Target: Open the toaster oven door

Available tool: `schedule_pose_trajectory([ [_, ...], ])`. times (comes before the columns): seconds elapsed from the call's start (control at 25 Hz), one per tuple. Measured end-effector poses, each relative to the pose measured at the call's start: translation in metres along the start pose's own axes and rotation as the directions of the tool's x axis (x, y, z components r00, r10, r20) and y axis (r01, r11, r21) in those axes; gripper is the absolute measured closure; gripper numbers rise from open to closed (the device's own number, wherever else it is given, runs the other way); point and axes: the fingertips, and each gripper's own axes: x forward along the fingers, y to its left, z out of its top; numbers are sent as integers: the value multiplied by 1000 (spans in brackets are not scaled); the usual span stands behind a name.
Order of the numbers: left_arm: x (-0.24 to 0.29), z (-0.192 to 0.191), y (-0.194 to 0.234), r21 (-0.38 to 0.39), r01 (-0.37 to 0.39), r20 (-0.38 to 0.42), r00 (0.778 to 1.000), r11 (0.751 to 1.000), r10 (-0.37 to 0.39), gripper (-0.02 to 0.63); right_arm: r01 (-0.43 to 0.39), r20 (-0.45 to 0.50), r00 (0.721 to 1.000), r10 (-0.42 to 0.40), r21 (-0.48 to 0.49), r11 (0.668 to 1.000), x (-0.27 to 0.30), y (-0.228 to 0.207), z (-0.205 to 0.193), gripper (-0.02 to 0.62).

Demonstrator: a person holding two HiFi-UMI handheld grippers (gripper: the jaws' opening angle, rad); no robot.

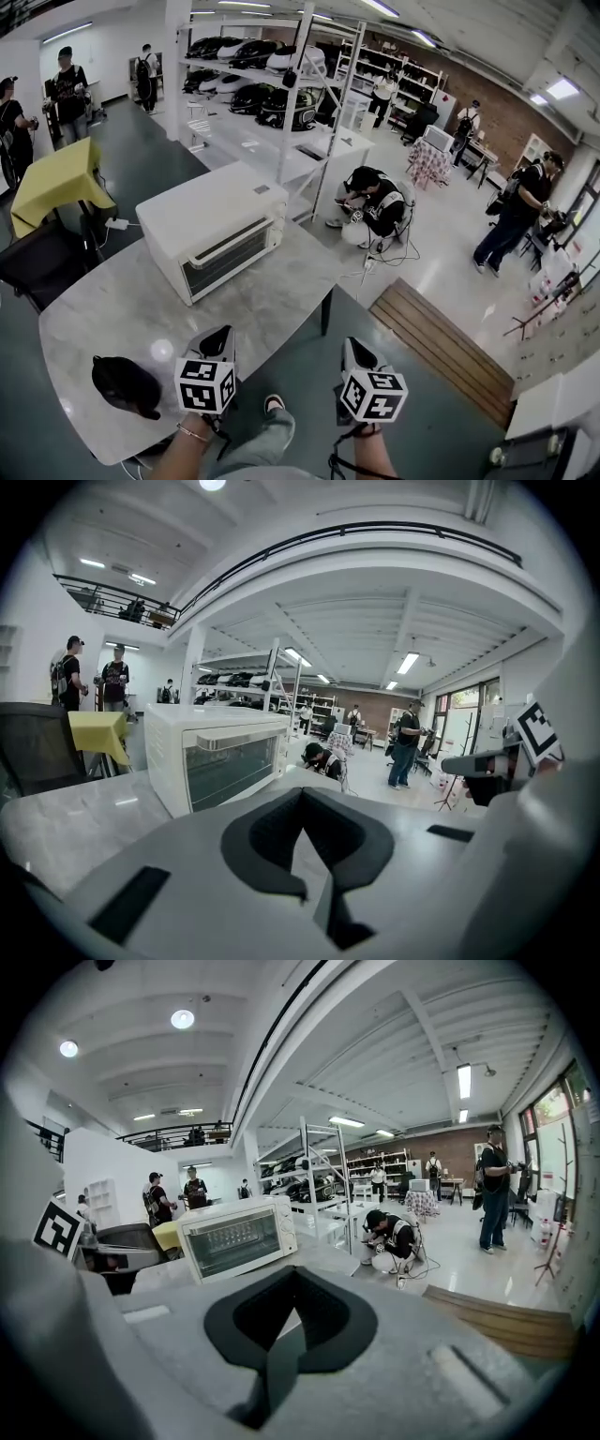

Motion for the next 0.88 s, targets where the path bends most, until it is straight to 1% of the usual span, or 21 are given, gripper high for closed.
schedule_pose_trajectory([
  [0.16,31,13,10,-12,-29,15,999,999,30,601,-30,6,1000,30,-23,999,37,-9,20,591],
  [0.36,78,35,27,-39,-69,12,998,997,69,601,-78,-14,997,77,-52,996,100,-20,52,591],
  [0.52,113,40,38,-72,-100,4,995,992,101,601,-114,-25,993,112,-81,990,147,-29,76,591],
  [0.72,152,44,56,-115,-161,4,987,980,162,601,-195,-51,980,190,-137,971,210,-25,98,591],
  [0.88,169,42,72,-150,-213,0,976,965,216,601,-257,-74,966,248,-167,952,249,-17,108,591],
])
